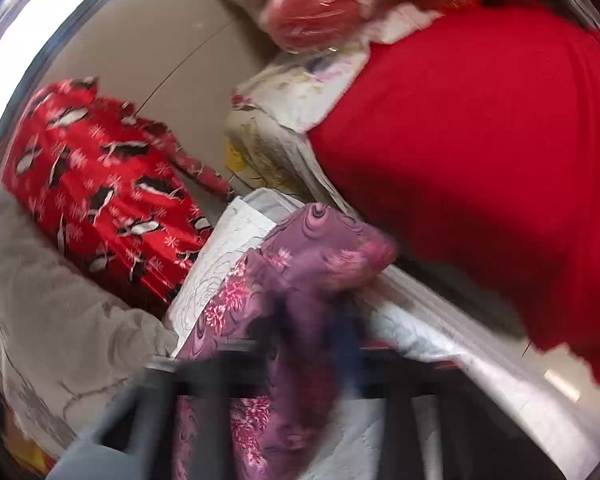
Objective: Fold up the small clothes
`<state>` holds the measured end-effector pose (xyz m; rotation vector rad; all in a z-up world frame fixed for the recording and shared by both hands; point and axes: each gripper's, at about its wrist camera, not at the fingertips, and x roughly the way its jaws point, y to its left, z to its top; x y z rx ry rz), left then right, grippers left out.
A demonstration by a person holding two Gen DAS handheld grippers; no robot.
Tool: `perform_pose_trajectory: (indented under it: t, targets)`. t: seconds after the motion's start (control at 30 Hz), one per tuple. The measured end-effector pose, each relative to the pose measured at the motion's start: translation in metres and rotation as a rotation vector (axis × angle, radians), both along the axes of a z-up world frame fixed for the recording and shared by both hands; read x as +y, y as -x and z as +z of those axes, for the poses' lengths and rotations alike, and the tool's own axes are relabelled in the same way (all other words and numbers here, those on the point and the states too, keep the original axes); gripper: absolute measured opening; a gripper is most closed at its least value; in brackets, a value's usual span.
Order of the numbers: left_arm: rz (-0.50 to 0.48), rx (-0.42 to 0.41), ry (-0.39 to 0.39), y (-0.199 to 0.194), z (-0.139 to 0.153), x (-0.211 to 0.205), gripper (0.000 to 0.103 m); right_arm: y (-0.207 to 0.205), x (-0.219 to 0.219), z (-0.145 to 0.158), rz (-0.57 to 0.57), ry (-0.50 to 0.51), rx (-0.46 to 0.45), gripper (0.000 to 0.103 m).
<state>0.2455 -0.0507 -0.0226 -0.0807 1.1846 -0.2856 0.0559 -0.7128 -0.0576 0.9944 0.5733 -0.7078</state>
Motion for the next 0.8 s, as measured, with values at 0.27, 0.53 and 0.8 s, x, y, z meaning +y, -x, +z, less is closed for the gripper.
perform_pose_trajectory:
  t: [0.27, 0.53, 0.8]
  targets:
    - [0.032, 0.026, 0.000, -0.034, -0.013, 0.002, 0.061, 0.029, -0.006, 0.029, -0.073, 0.093, 0.112, 0.007]
    - [0.013, 0.067, 0.104, -0.038, -0.016, 0.016, 0.061, 0.001, 0.082, 0.079, 0.176, 0.134, -0.064, 0.007]
    - [-0.032, 0.087, 0.180, -0.026, -0.002, 0.048, 0.061, -0.064, 0.236, 0.094, 0.481, 0.108, -0.096, 0.008]
